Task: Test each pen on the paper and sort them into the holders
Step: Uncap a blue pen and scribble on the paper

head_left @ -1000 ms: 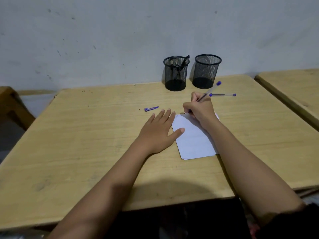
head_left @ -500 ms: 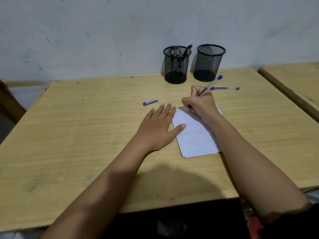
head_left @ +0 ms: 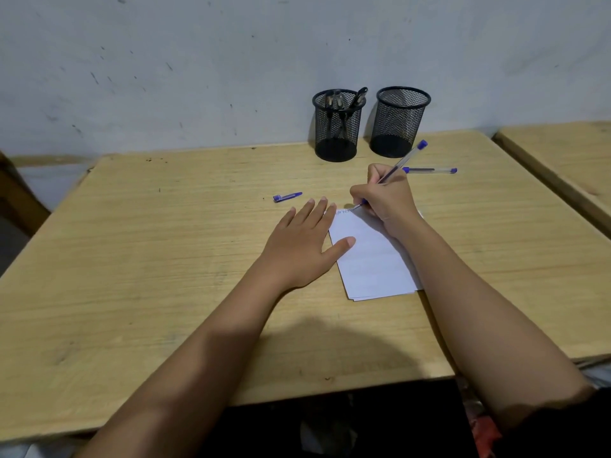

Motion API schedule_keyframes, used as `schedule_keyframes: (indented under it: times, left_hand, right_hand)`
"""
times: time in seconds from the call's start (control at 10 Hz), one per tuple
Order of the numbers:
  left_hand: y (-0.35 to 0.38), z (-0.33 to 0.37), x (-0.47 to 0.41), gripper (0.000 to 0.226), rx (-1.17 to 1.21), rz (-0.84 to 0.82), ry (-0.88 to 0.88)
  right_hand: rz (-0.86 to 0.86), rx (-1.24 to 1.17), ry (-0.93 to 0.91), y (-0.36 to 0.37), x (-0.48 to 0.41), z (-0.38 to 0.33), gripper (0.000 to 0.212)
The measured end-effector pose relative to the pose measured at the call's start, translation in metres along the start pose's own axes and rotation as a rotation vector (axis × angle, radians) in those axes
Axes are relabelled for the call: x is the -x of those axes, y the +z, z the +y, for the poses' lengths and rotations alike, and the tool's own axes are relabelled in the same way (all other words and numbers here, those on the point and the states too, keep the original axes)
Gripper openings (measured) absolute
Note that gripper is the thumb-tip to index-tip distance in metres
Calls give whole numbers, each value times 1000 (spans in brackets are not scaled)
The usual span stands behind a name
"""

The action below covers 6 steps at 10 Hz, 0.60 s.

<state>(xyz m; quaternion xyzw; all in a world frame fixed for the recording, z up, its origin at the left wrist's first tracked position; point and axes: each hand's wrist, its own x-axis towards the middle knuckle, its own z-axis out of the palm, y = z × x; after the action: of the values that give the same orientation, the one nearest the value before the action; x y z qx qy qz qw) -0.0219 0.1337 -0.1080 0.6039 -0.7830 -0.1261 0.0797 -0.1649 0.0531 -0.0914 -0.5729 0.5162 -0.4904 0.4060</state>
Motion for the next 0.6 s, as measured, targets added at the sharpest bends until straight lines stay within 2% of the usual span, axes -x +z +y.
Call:
schedule_keyframes:
  times: [0.6]
  left_hand:
    - [-1, 1, 0, 69, 6, -1, 0]
  right_hand:
    - [15, 5, -11, -1, 3, -1, 26]
